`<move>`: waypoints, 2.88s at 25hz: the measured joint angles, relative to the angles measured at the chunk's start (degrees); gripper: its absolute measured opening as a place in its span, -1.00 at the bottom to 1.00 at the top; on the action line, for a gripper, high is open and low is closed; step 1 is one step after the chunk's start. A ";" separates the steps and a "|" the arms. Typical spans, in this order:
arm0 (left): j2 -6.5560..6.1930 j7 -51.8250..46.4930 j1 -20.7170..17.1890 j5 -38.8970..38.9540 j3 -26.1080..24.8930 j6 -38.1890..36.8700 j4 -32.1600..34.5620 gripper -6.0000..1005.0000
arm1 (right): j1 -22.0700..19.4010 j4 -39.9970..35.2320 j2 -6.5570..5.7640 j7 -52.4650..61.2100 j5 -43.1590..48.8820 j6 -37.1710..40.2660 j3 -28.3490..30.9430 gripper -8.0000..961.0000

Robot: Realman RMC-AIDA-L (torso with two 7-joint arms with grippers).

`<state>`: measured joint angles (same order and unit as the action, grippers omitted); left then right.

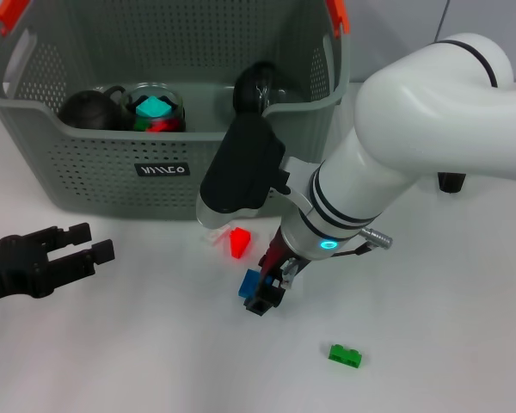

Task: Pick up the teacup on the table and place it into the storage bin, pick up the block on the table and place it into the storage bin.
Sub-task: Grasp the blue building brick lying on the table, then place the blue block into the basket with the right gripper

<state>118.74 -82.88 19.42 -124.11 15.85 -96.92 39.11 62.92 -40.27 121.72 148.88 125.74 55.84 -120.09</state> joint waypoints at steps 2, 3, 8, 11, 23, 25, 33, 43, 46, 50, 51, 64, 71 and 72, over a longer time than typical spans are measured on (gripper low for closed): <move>0.00 0.00 0.00 0.00 -0.03 -0.01 0.00 0.28 | 0.01 0.07 0.00 0.00 0.01 0.03 -0.04 0.34; 0.00 0.00 0.00 0.00 -0.03 -0.01 0.00 0.28 | 0.05 0.08 0.00 0.00 0.03 0.20 -0.13 0.33; 0.00 0.00 0.00 0.00 -0.12 -0.03 0.00 0.28 | 0.44 0.09 0.00 0.00 0.17 1.10 -0.60 0.31; 0.00 0.00 0.00 0.00 -0.13 -0.03 0.00 0.28 | 0.47 0.07 0.00 0.00 0.20 1.21 -0.62 0.14; 0.00 -0.71 -0.17 -0.48 -0.29 0.02 0.29 0.28 | -8.48 -18.97 -1.71 -8.32 4.99 22.70 25.70 -0.10; -0.02 -0.73 -0.15 -0.50 -0.30 0.35 0.19 0.28 | -9.20 -20.75 -2.05 -11.34 5.61 29.14 31.90 -0.10; -0.09 -1.01 0.28 -0.53 0.02 1.47 0.00 0.28 | -12.38 -29.90 -3.02 -24.64 -4.03 51.91 59.70 -0.10; -0.09 -1.59 0.62 -0.53 0.07 1.47 0.00 0.28 | -15.62 -29.75 -3.04 -31.40 -34.46 43.72 75.43 -0.10; -0.06 -1.59 0.62 -0.52 0.07 1.47 0.00 0.28 | -15.35 -29.77 -2.50 -33.50 -36.44 37.52 74.24 -0.10; -0.04 -1.59 0.52 -0.52 0.05 1.48 0.00 0.28 | -13.60 -29.78 -2.34 -32.67 -33.80 24.81 68.60 -0.10; -0.02 -1.59 0.50 -0.52 0.06 1.47 0.00 0.28 | -12.59 -29.77 -2.59 -30.91 -31.73 21.03 66.04 -0.10; 0.22 -2.36 0.61 -0.61 0.08 1.48 0.00 0.28 | 12.03 -12.42 -1.50 -8.71 14.59 5.90 56.11 -0.10; 0.26 -3.02 0.24 -0.71 0.15 1.54 0.29 0.28 | 18.72 6.80 -1.22 -8.79 17.42 -4.41 51.48 -0.10; 0.29 -3.02 0.14 -0.71 0.15 1.55 0.30 0.28 | 18.95 8.44 -1.09 -8.97 16.93 -5.85 50.43 -0.10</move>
<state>119.03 -85.89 19.56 -124.82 16.00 -95.37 39.42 81.86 -31.83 120.64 139.91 142.67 49.99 -69.65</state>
